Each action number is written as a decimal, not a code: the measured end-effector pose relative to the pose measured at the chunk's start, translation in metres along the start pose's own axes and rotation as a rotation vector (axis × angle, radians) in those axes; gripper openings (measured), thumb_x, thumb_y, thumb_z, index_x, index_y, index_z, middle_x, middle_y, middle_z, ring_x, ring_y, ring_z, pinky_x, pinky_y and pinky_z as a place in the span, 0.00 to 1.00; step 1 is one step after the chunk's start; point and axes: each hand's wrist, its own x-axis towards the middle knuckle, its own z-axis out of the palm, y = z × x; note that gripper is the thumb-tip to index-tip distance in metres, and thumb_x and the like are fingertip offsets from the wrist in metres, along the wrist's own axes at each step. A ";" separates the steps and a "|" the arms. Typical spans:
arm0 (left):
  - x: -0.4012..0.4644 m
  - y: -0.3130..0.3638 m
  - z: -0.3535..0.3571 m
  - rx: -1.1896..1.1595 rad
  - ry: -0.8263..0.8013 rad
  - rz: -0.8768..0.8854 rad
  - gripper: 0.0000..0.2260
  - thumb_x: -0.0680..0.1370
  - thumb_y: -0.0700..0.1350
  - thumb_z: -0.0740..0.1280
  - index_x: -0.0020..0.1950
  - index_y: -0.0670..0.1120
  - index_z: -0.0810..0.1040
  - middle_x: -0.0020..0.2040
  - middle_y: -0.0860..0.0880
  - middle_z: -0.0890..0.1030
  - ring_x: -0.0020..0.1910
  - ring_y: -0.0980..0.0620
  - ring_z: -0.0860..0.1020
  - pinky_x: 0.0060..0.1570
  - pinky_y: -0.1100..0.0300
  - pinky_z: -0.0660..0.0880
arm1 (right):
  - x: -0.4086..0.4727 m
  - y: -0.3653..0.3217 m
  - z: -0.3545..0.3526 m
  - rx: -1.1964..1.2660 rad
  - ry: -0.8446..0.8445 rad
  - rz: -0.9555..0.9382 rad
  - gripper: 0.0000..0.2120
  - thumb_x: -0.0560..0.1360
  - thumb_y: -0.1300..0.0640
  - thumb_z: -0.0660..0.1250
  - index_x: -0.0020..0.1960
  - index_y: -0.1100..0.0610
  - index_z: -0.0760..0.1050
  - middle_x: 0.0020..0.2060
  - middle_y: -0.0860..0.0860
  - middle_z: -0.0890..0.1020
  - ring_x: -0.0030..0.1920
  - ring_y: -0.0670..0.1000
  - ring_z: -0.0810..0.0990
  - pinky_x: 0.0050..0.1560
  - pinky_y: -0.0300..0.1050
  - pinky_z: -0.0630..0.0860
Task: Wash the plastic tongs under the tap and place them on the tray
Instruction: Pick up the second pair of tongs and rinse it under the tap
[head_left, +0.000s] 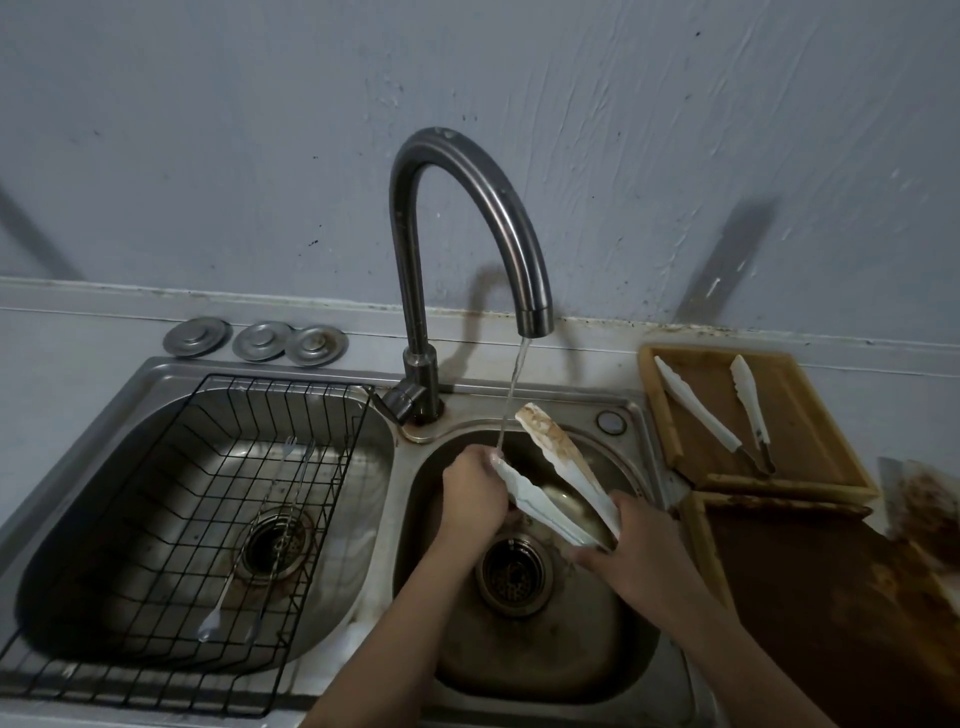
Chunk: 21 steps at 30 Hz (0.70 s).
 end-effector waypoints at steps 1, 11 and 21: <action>0.000 0.001 0.001 -0.171 -0.029 -0.084 0.10 0.78 0.37 0.59 0.44 0.45 0.78 0.46 0.44 0.81 0.48 0.45 0.79 0.51 0.55 0.76 | 0.000 -0.001 0.001 -0.019 0.007 0.000 0.20 0.66 0.48 0.75 0.53 0.52 0.70 0.45 0.46 0.77 0.44 0.45 0.76 0.37 0.31 0.69; -0.023 0.012 0.012 -0.552 0.026 -0.065 0.30 0.72 0.25 0.60 0.71 0.47 0.66 0.62 0.47 0.75 0.59 0.50 0.76 0.45 0.68 0.75 | 0.004 -0.019 0.018 -0.026 0.041 -0.063 0.20 0.69 0.52 0.73 0.58 0.56 0.72 0.46 0.48 0.81 0.41 0.43 0.75 0.31 0.28 0.65; -0.024 -0.015 0.008 -0.736 -0.257 -0.219 0.41 0.74 0.31 0.64 0.76 0.57 0.46 0.73 0.41 0.65 0.61 0.43 0.76 0.47 0.51 0.81 | 0.013 -0.032 0.013 0.150 -0.038 -0.154 0.12 0.72 0.47 0.69 0.43 0.51 0.67 0.33 0.44 0.75 0.30 0.41 0.75 0.27 0.31 0.69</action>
